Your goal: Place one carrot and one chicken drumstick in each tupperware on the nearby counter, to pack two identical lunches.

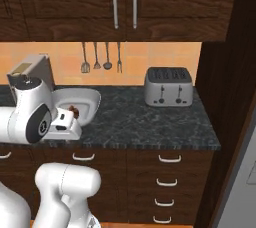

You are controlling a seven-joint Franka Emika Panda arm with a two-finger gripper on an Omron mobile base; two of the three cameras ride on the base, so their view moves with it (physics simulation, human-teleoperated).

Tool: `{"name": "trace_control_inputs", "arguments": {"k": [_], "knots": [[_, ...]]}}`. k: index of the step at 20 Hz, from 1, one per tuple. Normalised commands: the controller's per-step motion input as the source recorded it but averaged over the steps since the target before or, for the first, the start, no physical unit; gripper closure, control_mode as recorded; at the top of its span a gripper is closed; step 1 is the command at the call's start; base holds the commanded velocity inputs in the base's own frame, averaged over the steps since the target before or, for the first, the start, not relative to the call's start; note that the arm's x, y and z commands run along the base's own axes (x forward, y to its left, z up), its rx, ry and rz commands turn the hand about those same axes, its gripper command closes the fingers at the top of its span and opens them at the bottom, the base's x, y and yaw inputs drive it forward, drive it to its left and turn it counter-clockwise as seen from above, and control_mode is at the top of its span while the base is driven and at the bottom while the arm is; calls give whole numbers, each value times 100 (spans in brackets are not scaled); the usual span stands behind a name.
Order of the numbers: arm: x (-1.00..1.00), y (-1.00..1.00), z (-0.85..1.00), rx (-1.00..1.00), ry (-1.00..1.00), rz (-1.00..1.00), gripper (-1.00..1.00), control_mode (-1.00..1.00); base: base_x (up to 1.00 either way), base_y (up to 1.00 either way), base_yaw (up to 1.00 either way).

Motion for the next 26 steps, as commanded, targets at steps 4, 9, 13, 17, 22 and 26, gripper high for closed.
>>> {"name": "trace_control_inputs", "arguments": {"k": [4,9,13,17,22,26], "knots": [[0,0,0,0,0,0,-100,100,-93,-46,-39],[0,0,0,0,0,0,-100,100,-5,-100,-52],[0,0,0,0,0,0,-100,100,0,-100,-29],[0,0,0,0,0,0,-100,100,-4,-100,-2],[0,0,0,0,0,0,-100,100,27,-100,24],[0,0,0,0,0,0,-100,100,11,-100,34]]}}
